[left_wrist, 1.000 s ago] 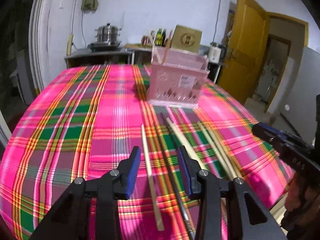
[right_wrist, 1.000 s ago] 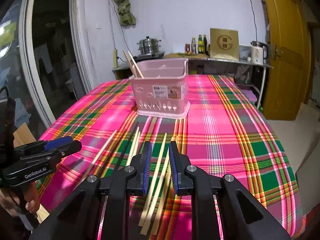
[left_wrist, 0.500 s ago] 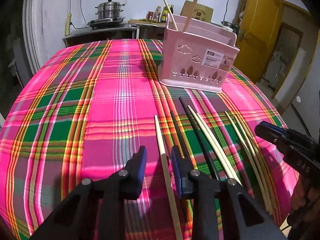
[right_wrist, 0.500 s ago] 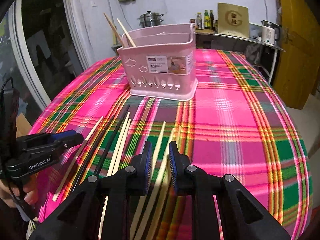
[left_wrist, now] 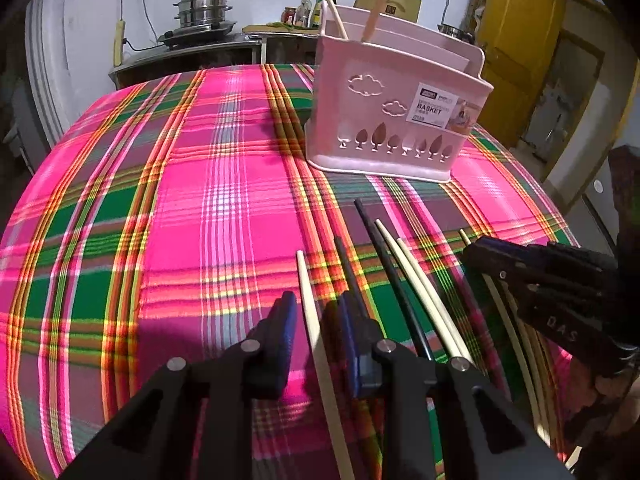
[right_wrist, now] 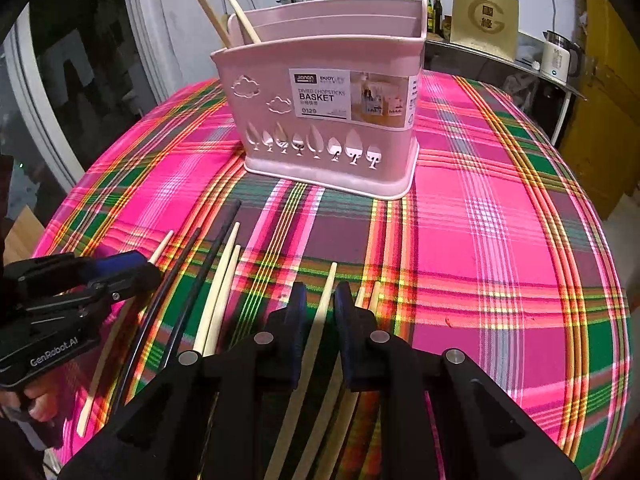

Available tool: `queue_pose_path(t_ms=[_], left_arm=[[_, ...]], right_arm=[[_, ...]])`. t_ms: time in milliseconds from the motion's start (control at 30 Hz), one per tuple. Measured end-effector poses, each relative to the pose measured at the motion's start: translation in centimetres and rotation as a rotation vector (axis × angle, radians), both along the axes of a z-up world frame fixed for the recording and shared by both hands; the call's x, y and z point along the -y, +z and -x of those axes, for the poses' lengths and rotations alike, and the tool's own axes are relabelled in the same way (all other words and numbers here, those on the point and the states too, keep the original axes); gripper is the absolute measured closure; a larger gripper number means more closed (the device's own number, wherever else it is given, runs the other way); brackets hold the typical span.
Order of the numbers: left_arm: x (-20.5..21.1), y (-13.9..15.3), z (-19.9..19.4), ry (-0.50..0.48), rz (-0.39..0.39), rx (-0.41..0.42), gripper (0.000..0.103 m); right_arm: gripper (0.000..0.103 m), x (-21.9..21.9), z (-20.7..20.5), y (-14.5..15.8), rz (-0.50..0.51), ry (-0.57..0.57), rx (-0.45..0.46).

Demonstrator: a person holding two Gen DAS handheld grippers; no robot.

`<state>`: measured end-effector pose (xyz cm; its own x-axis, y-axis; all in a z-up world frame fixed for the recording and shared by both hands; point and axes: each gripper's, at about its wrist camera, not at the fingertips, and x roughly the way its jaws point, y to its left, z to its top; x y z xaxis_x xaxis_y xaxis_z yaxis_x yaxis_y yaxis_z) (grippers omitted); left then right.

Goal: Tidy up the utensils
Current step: 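Close the right tool on a light chopstick while the left tool grasps another, then raise the held chopsticks upright and carry both tools over the basket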

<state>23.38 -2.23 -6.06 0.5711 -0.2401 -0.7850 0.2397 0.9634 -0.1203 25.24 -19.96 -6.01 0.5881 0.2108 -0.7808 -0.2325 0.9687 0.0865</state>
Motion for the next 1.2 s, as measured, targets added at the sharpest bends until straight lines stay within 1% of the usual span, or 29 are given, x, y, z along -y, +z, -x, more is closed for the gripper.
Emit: queue_pose_path(t_ms=[100,167,233,267,300,333,467,567,700,933,1033,1200], left_arm=[[0.6,0.0,-0.4,-0.014,-0.044,0.005,0.08],[0.9,0.0,-0.5,-0.015,-0.066,0.011,0.083],[1.0,0.0,-0.7,-0.013,-0.083,0.016,0.088],[1.0,0.0,-0.8,-0.014,-0.089,0.018,0.09],[1.0,0.0,-0.9,-0.013,-0.093,0.018,0.093],[1.0,0.0,-0.9,-0.01,-0.095,0.018,0.095],[0.8,0.1,-1.0,-0.008,-0.087,0.011,0.096],[0.6,0.5,-1.0,-0.009,-0.069,0.013,0.096],[0.1,2.4,-0.5,-0.011,-0.032,0.047,0.097],[-0.8,7.1,0.5,-0.026,0.02,0.138,0.097],[-1.3,9.0,0.9,-0.027,0.035,0.175,0.097],[-1.7,11.3,1.5,-0.026,0.048,0.222,0.097]], right_arm=[[0.089,-0.2,-0.3,0.0,0.018,0.002,-0.003],[0.091,-0.5,-0.5,0.0,0.036,0.006,-0.003],[0.096,-0.8,-0.6,0.0,0.049,0.01,-0.003],[0.096,-0.9,-0.6,-0.1,0.054,0.01,-0.004],[0.097,-0.9,-0.7,-0.1,0.054,0.011,-0.004],[0.097,-0.9,-0.7,-0.1,0.05,0.011,-0.006],[0.097,-0.7,-0.6,-0.1,0.029,0.008,-0.009],[0.097,-0.5,-0.1,0.5,0.006,0.009,0.007],[0.097,-0.3,0.5,2.0,-0.025,0.012,0.04],[0.098,0.2,1.4,6.5,-0.085,0.018,0.127],[0.098,0.4,1.7,8.7,-0.093,0.019,0.174],[0.099,0.5,2.5,11.2,-0.099,0.014,0.232]])
